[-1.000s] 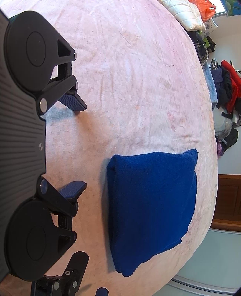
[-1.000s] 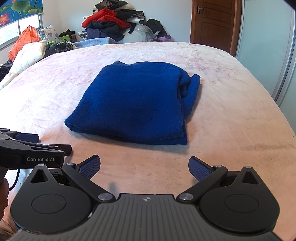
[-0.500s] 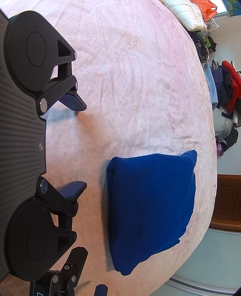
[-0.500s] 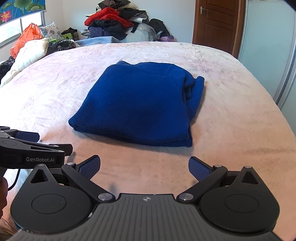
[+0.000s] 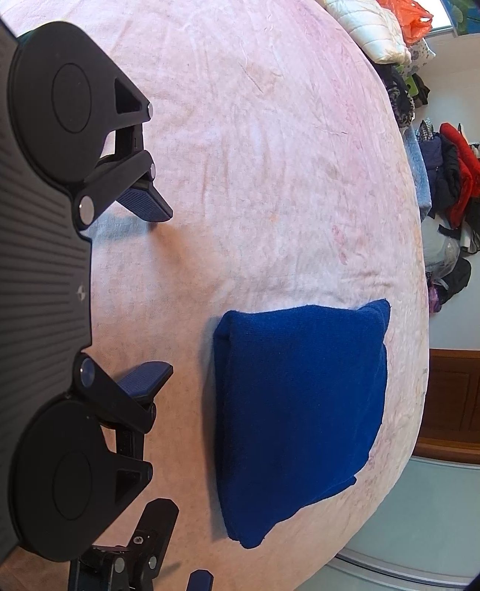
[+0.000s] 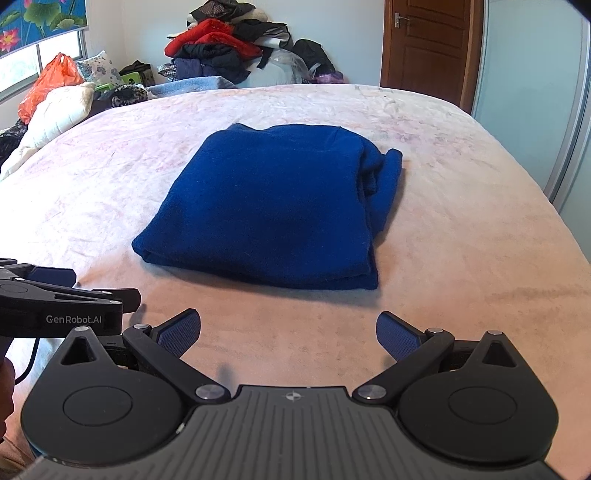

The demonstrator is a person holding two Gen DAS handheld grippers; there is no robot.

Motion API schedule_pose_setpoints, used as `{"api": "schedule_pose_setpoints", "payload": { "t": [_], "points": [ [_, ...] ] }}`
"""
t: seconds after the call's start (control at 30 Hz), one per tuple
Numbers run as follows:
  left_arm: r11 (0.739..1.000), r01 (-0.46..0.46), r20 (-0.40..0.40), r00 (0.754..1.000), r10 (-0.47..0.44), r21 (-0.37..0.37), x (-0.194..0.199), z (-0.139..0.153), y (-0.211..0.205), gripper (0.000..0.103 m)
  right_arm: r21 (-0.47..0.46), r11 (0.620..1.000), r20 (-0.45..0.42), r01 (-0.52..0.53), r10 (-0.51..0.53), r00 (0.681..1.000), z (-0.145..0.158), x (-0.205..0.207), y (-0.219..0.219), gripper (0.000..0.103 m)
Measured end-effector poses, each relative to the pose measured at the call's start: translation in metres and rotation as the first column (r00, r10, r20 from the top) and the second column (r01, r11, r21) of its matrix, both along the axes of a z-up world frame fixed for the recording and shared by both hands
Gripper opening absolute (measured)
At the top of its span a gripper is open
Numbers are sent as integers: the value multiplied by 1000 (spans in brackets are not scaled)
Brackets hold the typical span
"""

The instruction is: Fold small clothes

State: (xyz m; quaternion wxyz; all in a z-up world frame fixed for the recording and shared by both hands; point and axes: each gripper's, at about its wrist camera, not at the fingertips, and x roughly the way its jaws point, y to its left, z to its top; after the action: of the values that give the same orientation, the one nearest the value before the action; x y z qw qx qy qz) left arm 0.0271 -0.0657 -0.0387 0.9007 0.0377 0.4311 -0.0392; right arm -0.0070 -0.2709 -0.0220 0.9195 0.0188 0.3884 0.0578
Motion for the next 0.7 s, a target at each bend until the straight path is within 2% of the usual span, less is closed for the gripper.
{"api": "schedule_pose_setpoints", "payload": {
  "t": [0.7],
  "points": [
    [1000, 3, 4, 1000, -3, 16, -2, 0, -1, 83, 3, 1000, 10, 4, -4, 1000, 3, -5, -3, 102]
  ]
}}
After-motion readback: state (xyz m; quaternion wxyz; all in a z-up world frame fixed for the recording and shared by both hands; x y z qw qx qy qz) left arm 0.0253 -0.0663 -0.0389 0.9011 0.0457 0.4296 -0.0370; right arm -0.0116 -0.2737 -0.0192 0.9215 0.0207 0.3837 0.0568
